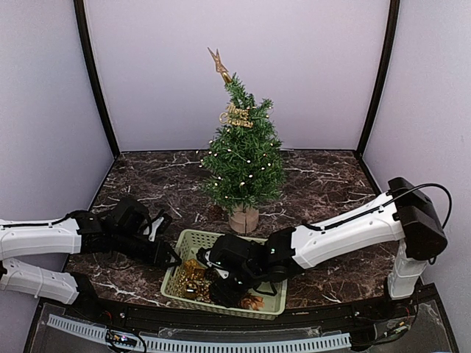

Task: Decorate the small christmas tree
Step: Pick up the ornament ball from the bin.

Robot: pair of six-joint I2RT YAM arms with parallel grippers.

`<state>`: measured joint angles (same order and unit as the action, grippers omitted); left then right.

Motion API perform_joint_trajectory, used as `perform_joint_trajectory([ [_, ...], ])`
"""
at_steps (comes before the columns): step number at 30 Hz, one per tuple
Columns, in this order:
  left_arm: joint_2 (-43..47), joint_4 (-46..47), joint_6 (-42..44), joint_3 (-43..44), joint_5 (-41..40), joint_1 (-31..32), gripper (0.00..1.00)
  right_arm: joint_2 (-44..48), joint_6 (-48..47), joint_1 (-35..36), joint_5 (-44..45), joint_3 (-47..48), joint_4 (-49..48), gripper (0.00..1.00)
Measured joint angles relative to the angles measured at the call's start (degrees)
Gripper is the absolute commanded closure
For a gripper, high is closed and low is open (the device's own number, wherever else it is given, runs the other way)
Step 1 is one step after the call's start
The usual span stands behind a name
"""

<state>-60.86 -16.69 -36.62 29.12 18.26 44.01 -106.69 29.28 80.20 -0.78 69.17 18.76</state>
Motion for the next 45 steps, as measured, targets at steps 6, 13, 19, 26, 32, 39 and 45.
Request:
perform_joint_trajectory([
  [6, -0.15, 0.35, 0.0, -0.04, 0.09, 0.02, 0.66, -1.07, -0.37, 0.0, -1.03, 0.83, 0.52, 0.48],
  [13, 1.33, -0.11, 0.0, -0.04, -1.44, 0.04, 0.66, -1.33, -0.5, 0.0, -0.85, 1.01, 1.31, 0.52],
  [19, 6.71, -4.07, 0.94, 1.27, -5.86, 0.04, 0.66, 3.52, -0.13, -0.52, 2.12, 0.57, 4.63, 0.53],
  [26, 11.58, -7.3, 5.18, 7.61, -10.29, 0.04, 0.65, 18.78, 1.64, -5.22, 4.31, -4.5, 3.48, 0.53],
  [32, 13.11, -2.56, 9.53, 9.05, -5.22, 0.04, 0.65, 28.74, 3.74, -8.66, 4.5, -11.15, -0.63, 0.52],
  [39, 12.09, 10.47, 10.4, 8.85, 1.81, 2.54, 0.65, 39.15, 6.62, -10.58, 4.24, -17.09, -5.64, 0.52],
  [45, 5.7, 24.44, 7.3, 6.8, 4.46, 6.43, 0.65, 47.25, 8.92, -12.68, 3.28, -21.44, -11.28, 0.52],
])
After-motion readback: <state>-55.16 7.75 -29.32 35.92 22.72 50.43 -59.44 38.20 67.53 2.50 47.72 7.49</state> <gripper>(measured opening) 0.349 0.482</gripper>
